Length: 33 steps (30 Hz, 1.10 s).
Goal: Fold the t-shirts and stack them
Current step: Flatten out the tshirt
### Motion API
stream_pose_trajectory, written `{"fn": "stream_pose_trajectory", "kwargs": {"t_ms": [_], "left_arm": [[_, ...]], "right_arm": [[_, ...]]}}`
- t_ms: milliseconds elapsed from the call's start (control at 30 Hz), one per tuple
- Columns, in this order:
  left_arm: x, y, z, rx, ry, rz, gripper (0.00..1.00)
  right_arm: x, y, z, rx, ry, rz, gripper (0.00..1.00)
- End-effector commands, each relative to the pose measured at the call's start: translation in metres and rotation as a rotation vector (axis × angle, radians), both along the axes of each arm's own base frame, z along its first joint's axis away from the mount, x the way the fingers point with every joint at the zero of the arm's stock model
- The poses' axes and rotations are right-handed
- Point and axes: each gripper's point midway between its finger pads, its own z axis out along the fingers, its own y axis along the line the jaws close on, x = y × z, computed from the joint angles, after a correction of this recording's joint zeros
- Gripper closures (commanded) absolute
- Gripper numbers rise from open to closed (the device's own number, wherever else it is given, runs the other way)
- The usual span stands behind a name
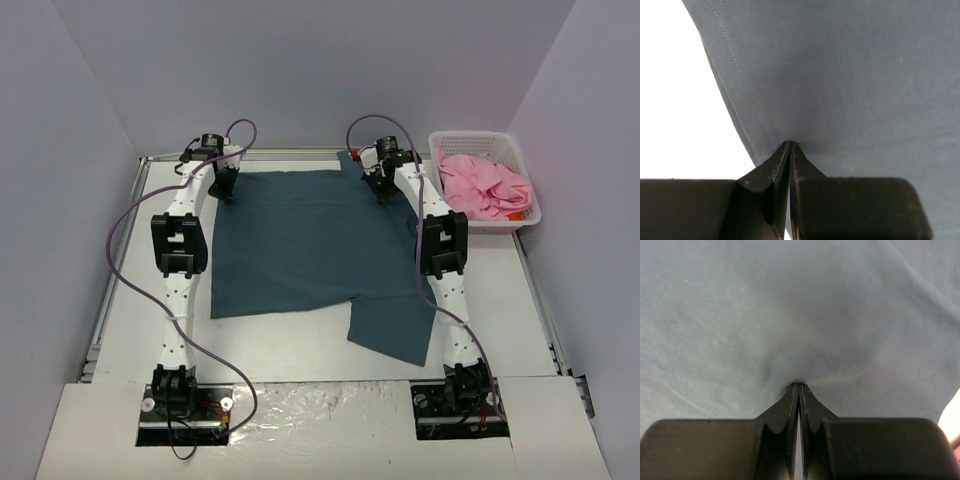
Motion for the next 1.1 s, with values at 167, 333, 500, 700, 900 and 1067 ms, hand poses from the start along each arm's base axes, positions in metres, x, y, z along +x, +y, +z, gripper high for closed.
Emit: {"fn": "stream_pose_trajectory", "kwargs": {"t_ms": [167, 333, 500, 700, 900, 1067], "left_arm": [[0.021, 0.017, 0.006, 0.074, -0.057, 0.018, 0.98], [0.033, 0.020, 0.012, 0.102, -0.106, 0.024, 0.98], [0.038, 0.027, 0.020, 0.144, -0.136, 0.030, 0.98], [0.036, 0.019, 0.079, 0.174, -0.232, -0.006, 0.97], [0.015, 0.005, 0.194, 0.195, -0.426, -0.019, 0.88], [-0.041, -0.002, 0.252, 0.218, -0.467, -0.063, 0.77]], "right_arm": [[0.001, 0.027, -0.020, -0.020, -0.002, 0.056, 1.00], [0.015, 0.025, -0.019, -0.063, -0.065, 0.034, 0.98], [0.026, 0.018, -0.010, -0.094, -0.112, -0.001, 0.97], [0.030, 0.014, 0.045, -0.119, -0.213, -0.048, 0.97], [0.015, 0.016, 0.137, -0.084, -0.338, -0.059, 1.00], [-0.035, 0.013, 0.186, -0.044, -0.349, -0.024, 0.96]]}}
